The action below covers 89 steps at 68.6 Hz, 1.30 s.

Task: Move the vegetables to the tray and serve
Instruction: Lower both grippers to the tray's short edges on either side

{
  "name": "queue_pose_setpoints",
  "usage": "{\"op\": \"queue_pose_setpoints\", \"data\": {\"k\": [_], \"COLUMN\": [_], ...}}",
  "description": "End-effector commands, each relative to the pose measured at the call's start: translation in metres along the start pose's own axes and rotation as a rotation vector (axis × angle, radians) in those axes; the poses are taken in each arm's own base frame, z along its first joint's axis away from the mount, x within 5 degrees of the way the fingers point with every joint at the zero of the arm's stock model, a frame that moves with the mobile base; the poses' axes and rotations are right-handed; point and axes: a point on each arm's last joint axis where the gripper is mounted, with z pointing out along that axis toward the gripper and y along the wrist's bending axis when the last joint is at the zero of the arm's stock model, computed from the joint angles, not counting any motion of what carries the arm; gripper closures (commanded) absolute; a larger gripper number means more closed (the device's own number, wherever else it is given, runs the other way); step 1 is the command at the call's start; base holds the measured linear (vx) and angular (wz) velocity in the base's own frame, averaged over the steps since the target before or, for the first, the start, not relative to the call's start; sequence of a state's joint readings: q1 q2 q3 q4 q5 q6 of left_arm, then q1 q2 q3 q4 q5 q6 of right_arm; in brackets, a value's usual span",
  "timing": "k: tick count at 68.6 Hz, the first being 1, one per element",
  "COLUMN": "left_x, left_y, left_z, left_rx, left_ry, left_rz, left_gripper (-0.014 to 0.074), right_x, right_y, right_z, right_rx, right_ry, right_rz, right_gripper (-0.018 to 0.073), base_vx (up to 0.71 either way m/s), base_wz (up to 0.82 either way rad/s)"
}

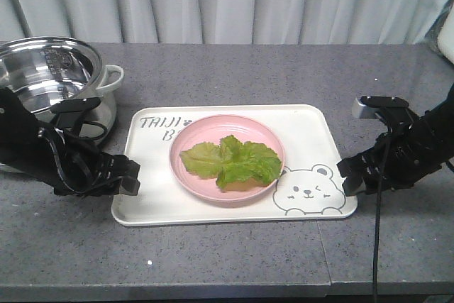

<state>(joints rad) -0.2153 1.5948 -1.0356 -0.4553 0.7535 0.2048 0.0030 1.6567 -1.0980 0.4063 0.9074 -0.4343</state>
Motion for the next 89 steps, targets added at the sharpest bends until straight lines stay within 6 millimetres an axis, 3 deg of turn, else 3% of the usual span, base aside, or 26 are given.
{"op": "queue_pose_setpoints", "data": {"k": [1,28,64,89], "left_x": [-0.011,-0.011,-0.008,-0.006], "left_y": [-0.008,-0.004,-0.005,-0.006], "left_z": [-0.013,0.002,0.003,0.003], "left_rx": [0.024,0.029,0.04,0.049], "left_ry": [-0.091,-0.054,-0.01,0.003], "left_rz": [-0.001,-0.029,-0.03,-0.028], "left_gripper": [0.0115,0.0115,0.0149,0.0206], "right_x": [-0.011,-0.012,-0.013,-0.01], "right_y": [0.004,0.006,0.007,0.002], "right_z": [-0.016,-0.015,-0.015,0.007], "right_rx": [0.006,-0.024,-0.043,-0.078], "right_ry": [-0.096,-0.115,-0.12,-0.02], "right_rz": [-0.014,-0.018,-0.033,-0.02], "right_gripper": [0.0272,0.0272,0.0272,0.0272], "base_vx": [0.0,0.0,0.0,0.0], "base_wz": [0.0,0.0,0.0,0.0]}}
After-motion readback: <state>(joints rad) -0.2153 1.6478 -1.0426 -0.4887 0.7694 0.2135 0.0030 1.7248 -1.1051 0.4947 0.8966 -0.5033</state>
